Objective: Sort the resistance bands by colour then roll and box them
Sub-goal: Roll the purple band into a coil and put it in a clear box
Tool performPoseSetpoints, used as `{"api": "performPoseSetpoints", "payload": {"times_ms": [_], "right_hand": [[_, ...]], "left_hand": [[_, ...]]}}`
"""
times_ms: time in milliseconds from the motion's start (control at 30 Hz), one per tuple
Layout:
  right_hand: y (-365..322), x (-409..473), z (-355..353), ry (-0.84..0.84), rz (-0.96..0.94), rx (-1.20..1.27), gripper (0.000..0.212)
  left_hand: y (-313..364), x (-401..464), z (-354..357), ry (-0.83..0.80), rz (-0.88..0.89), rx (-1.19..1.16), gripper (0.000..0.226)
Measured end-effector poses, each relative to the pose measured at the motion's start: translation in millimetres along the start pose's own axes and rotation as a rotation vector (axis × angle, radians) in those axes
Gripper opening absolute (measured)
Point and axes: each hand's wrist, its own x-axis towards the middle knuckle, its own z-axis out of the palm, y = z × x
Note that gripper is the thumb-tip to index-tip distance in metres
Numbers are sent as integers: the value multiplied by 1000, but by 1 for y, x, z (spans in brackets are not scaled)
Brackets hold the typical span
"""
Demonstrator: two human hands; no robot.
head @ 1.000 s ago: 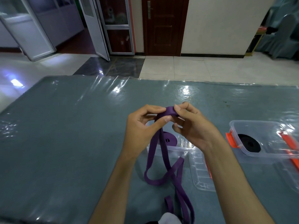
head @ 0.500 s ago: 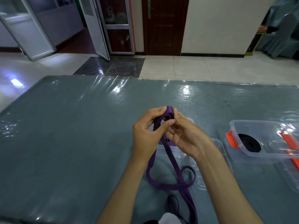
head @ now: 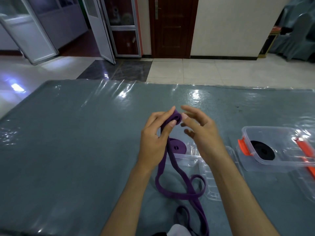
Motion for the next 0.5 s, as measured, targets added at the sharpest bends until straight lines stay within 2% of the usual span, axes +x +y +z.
{"api": "performPoseSetpoints", "payload": {"times_ms": [100, 200, 400, 500], "right_hand": [[-11, -1, -4, -129, -197, -54, 24], [-22, -1, -1, -110, -257, -32, 25], [-26, -4, 8, -125, -277, 75, 22], [-24, -6, 18, -69, -237, 162, 12]], "left_hand": [[5, 4, -2, -16, -26, -56, 39], [12, 8, -2, -31, -15, -84, 38], [16, 15, -6, -92, -64, -210, 36], [25, 19, -3, -18, -90, -282, 30]]}}
